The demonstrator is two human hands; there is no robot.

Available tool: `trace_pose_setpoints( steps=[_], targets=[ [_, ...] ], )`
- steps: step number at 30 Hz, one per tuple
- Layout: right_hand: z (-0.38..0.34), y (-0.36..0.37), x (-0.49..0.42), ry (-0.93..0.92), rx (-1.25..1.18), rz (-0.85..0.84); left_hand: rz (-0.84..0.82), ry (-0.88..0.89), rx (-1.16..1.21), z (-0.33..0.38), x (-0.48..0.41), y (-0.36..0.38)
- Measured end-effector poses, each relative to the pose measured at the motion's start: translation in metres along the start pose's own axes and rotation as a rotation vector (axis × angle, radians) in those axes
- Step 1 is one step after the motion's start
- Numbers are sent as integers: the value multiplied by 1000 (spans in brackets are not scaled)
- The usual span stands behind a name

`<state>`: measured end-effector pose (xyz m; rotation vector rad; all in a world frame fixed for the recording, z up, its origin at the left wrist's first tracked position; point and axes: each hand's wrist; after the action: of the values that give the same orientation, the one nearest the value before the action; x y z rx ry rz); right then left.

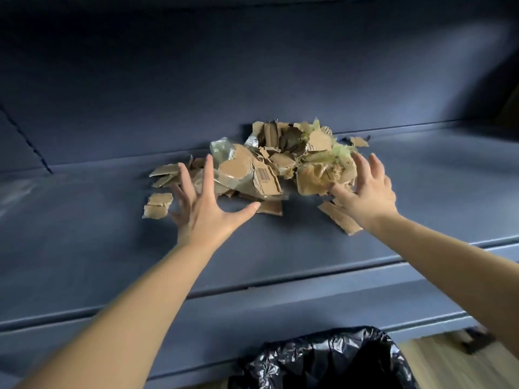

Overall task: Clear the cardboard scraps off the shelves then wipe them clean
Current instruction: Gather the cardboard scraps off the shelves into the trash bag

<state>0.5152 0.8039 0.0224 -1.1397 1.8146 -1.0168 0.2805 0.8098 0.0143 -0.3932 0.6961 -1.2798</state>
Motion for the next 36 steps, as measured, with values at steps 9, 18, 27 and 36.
trace_pose_setpoints(
  steps=[9,18,27,36],
  targets=[
    [0,19,-77,117,-33,-63,-121,22,15,4,-35,45],
    [-13,26,-98,191,-247,-200,-173,129,-14,-3,-30,51],
    [-79,62,-74,-84,-46,-264,-33,104,260,-1,-27,47],
    [-69,38,-48,33,-785,-620,-7,110,244,-1,-29,49]
  ],
)
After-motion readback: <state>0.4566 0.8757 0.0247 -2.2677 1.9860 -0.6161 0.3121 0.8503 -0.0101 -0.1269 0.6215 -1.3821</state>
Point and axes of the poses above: each hand's wrist, its own x-axis away from the middle knuckle, its own y-axis out of the palm, z = x × y, and after that the axes turned 13 degrees about x, right-handed
